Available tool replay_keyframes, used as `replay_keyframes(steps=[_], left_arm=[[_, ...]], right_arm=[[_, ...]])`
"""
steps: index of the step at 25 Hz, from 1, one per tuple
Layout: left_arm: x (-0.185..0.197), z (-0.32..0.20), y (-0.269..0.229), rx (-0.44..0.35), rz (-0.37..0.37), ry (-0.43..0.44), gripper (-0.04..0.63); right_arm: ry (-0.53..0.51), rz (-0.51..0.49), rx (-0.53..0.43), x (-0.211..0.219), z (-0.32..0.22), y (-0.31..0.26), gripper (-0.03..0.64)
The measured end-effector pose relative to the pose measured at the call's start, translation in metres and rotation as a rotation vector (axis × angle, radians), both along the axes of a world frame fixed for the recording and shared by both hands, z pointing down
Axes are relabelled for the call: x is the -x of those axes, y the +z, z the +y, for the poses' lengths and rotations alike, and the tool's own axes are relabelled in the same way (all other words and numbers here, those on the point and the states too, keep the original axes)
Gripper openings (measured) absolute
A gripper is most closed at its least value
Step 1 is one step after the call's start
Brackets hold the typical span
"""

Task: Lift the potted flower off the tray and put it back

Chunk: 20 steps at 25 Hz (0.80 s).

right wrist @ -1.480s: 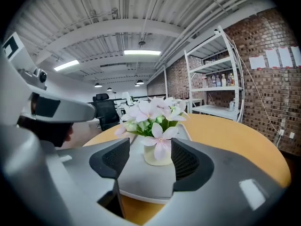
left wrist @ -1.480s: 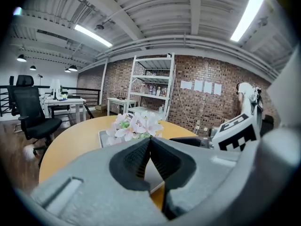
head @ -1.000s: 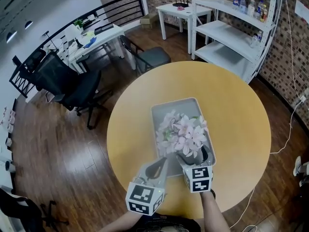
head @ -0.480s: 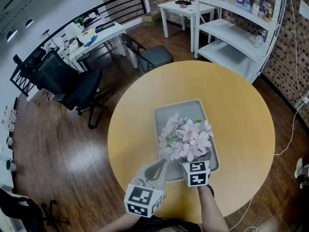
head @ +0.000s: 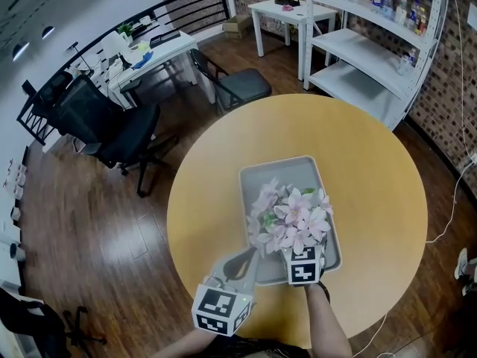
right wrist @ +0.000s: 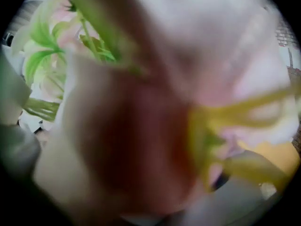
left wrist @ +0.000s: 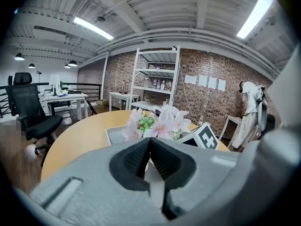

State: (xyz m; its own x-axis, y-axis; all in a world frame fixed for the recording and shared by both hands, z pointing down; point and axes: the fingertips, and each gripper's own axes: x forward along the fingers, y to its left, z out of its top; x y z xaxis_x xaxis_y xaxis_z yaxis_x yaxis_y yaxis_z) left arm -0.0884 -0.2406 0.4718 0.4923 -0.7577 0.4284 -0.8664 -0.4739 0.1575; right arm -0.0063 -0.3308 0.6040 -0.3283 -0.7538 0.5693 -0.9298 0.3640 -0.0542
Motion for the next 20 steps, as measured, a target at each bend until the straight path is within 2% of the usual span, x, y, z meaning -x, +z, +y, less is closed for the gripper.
replay_keyframes(steps=[11,20], left_arm=[[0.013,0.006,-0.004,-0.016,-0.001,-0.044,0.005],[0.007,0.028,-0.003,-0.026,0.005,-0.089,0.005]], right_arm=[[0.024,-0.005,-0.037,-0.006,0.010,-0.011,0.520],[0.013,-0.038,-0.095,-0.025,0.045,-0.062,0.520]])
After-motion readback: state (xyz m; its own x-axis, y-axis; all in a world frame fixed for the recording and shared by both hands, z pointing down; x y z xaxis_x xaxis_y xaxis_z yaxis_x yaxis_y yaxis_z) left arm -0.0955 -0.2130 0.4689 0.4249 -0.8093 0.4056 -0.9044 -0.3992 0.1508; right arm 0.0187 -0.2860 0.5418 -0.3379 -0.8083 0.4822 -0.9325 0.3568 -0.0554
